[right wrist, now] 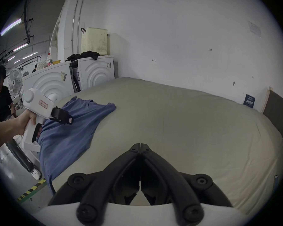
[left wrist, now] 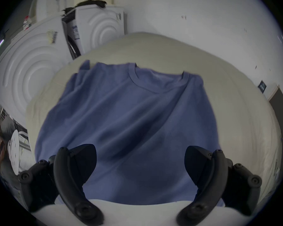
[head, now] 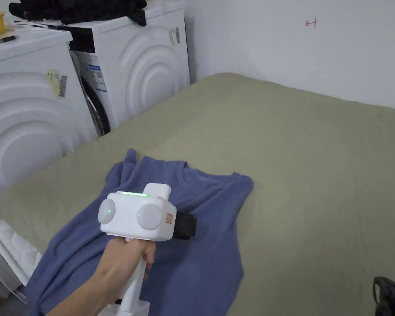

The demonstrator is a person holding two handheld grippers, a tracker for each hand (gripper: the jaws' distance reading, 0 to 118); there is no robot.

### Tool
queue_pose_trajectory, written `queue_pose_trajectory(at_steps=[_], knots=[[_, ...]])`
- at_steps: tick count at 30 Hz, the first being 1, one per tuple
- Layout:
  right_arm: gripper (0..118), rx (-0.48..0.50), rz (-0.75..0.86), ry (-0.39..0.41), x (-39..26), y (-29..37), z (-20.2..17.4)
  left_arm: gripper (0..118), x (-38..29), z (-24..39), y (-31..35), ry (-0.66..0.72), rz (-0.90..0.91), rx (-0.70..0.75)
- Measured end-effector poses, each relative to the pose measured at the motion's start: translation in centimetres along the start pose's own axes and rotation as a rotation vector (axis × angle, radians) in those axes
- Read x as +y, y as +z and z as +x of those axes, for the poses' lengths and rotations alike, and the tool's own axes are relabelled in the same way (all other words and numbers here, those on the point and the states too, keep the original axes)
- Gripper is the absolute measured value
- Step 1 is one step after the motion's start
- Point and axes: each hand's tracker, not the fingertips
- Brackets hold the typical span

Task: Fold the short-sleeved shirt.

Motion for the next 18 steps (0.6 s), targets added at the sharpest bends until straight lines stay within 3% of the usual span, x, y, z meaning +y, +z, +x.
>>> queue_pose_trajectory(at_steps=[6,8,10,11,12,13,14,18], knots=[[2,0.003,-0.054,-0.001,-1.8,-0.9,0.1,111,0.3,1.5,-2.8,-0.040,-0.081,0.029],[2,0.000,-0.065,0.004,-1.9,-0.7,0.2,106,0.3,1.3,-2.0,-0.047,-0.089,0.016],[2,-0.003,-0.063,-0.006,-2.0,-0.3,0.3,81,0.3,1.5,-1.0,-0.049,-0.088,0.009],[2,-0.003,-0.059,-0.015,-1.9,0.1,0.4,61,0.2,1.7,0.2,-0.052,-0.079,0.005],[2,-0.004,-0.055,-0.018,-1.9,0.5,0.6,14,0.2,1.8,0.8,-0.054,-0.077,-0.006],[2,-0.010,-0.051,-0.015,-1.8,1.0,0.6,2,0.2,1.9,1.2,-0.050,-0.072,-0.026],[2,-0.021,-0.047,-0.013,-1.8,1.5,0.8,2,0.0,2.2,1.8,-0.049,-0.057,0.049],[2,-0.058,-0.032,-0.019,-1.3,3.9,2.2,2,0.4,2.8,4.1,-0.073,-0.048,0.015]])
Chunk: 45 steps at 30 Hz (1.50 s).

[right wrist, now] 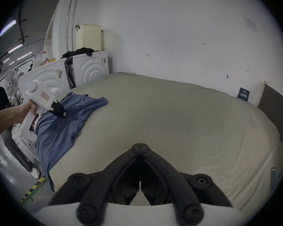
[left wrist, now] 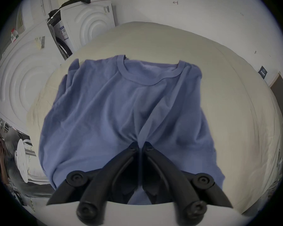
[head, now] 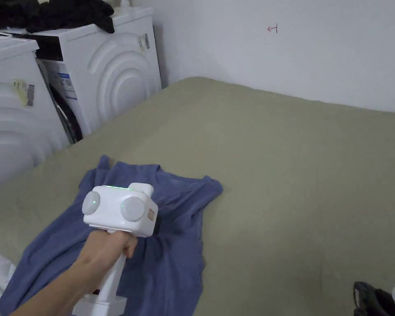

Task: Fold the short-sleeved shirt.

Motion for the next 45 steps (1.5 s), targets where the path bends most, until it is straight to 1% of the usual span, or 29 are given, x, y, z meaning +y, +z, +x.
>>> queue_pose_trajectory(at_steps=[2,5,8,10,13,15,18,24,27,29,32,35,36,37,38,39,40,44,45], knots=[[2,-0.025,0.009,-0.014,0.2,1.4,1.1,2,0.8,0.0,1.1,-0.009,0.030,-0.023],[2,-0.061,0.026,-0.030,0.3,3.6,3.1,2,1.6,2.0,3.9,-0.042,0.068,-0.040],[2,-0.120,0.046,-0.015,0.1,6.1,5.2,2,2.7,5.4,6.6,-0.070,0.109,-0.104],[2,-0.152,0.051,-0.031,0.0,7.6,6.5,2,3.5,8.5,8.1,-0.122,0.140,-0.131],[2,-0.208,0.064,-0.049,-0.4,10.1,8.8,2,4.8,14.3,10.5,-0.188,0.185,-0.202],[2,-0.250,0.063,-0.055,-0.7,11.5,10.4,2,5.7,19.0,12.3,-0.223,0.217,-0.277],[2,-0.304,0.069,-0.090,-1.3,13.7,12.7,2,6.6,26.3,14.7,-0.311,0.258,-0.370],[2,-0.414,0.071,-0.152,-2.6,16.8,16.9,2,5.4,40.2,18.0,-0.459,0.270,-0.581],[2,-0.452,0.061,-0.182,-3.5,17.6,18.7,2,3.5,45.8,18.0,-0.520,0.241,-0.668],[2,-0.472,0.049,-0.205,-4.1,17.9,19.8,2,2.5,48.6,16.5,-0.549,0.199,-0.698],[2,-0.483,0.026,-0.239,-5.1,17.8,21.0,2,0.1,52.4,12.4,-0.597,0.109,-0.662],[2,-0.491,0.002,-0.257,-6.1,17.4,21.8,2,-2.0,54.7,6.4,-0.592,-0.006,-0.612],[2,-0.493,-0.009,-0.260,-6.4,17.3,22.0,12,-2.6,55.0,5.1,-0.591,-0.020,-0.590],[2,-0.495,-0.017,-0.261,-6.5,17.2,22.1,36,-3.8,54.8,5.3,-0.599,-0.021,-0.563],[2,-0.496,-0.022,-0.262,-6.7,17.2,22.3,77,-4.5,54.5,5.1,-0.601,-0.023,-0.545],[2,-0.496,-0.026,-0.261,-6.8,17.2,22.4,113,-4.7,54.4,4.7,-0.605,-0.034,-0.538],[2,-0.496,-0.029,-0.259,-6.8,17.1,22.4,118,-4.9,53.9,4.3,-0.609,-0.044,-0.549],[2,-0.496,-0.030,-0.261,-6.7,16.9,22.4,118,-5.2,51.3,6.3,-0.599,-0.011,-0.555],[2,-0.494,-0.031,-0.265,-6.5,16.8,22.2,118,-4.2,51.2,5.4,-0.590,0.008,-0.543]])
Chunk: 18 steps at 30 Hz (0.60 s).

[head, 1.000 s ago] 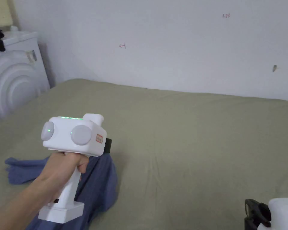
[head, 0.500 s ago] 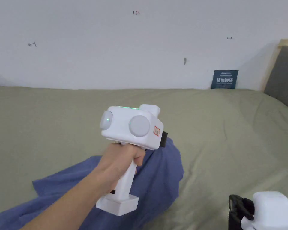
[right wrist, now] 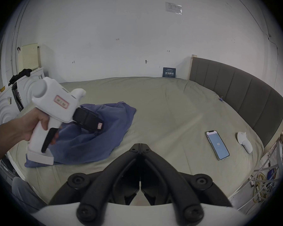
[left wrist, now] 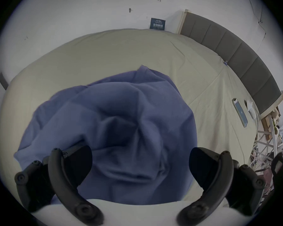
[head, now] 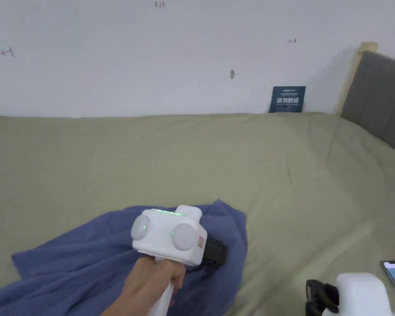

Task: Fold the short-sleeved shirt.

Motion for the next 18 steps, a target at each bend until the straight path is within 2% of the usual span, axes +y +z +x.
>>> queue_pose_trajectory(at_steps=[2,5,8,9,10,11,12,13,18], knots=[[2,0.011,0.010,-0.004,0.2,0.5,-0.5,118,-0.7,-1.1,2.8,0.016,0.065,0.014],[2,0.029,0.041,0.007,0.7,1.5,-1.5,118,-4.0,-1.9,10.5,0.054,0.227,0.055],[2,0.050,0.083,0.036,1.3,2.9,-2.7,117,-7.7,-3.6,18.0,0.078,0.393,0.161],[2,0.059,0.101,0.043,1.5,3.3,-3.1,112,-8.9,-4.1,20.0,0.080,0.430,0.179],[2,0.062,0.113,0.046,1.6,3.7,-3.5,100,-10.2,-4.8,22.4,0.071,0.443,0.200],[2,0.065,0.116,0.047,1.9,4.2,-3.9,77,-11.7,-5.3,24.6,0.089,0.472,0.244],[2,0.077,0.130,0.046,2.0,4.6,-4.3,33,-13.3,-5.8,26.4,0.124,0.529,0.284],[2,0.084,0.145,0.044,2.1,5.1,-4.8,5,-14.9,-6.4,28.1,0.162,0.564,0.335],[2,0.113,0.208,0.054,2.1,7.8,-6.9,2,-22.2,-9.2,34.1,0.306,0.675,0.422]])
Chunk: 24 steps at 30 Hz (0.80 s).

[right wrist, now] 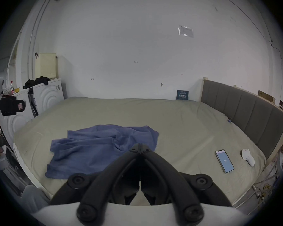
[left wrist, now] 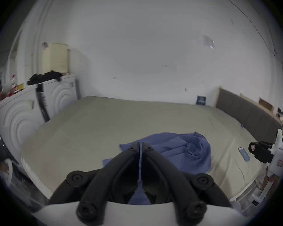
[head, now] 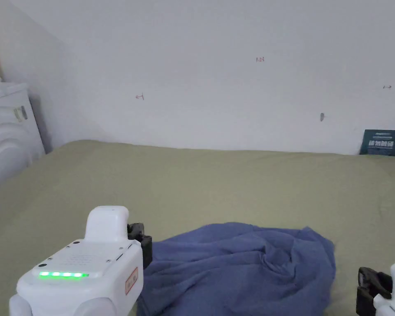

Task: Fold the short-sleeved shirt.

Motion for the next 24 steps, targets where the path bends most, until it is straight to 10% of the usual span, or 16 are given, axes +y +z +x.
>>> queue_pose_trajectory(at_steps=[10,24], knots=[[2,0.031,0.039,0.052,0.1,1.9,-3.4,2,-1.6,-6.0,6.0,-0.047,0.049,0.192],[2,0.053,-0.028,0.042,-0.5,-3.0,-3.9,2,-3.0,-9.1,-5.6,-0.026,-0.196,0.164]])
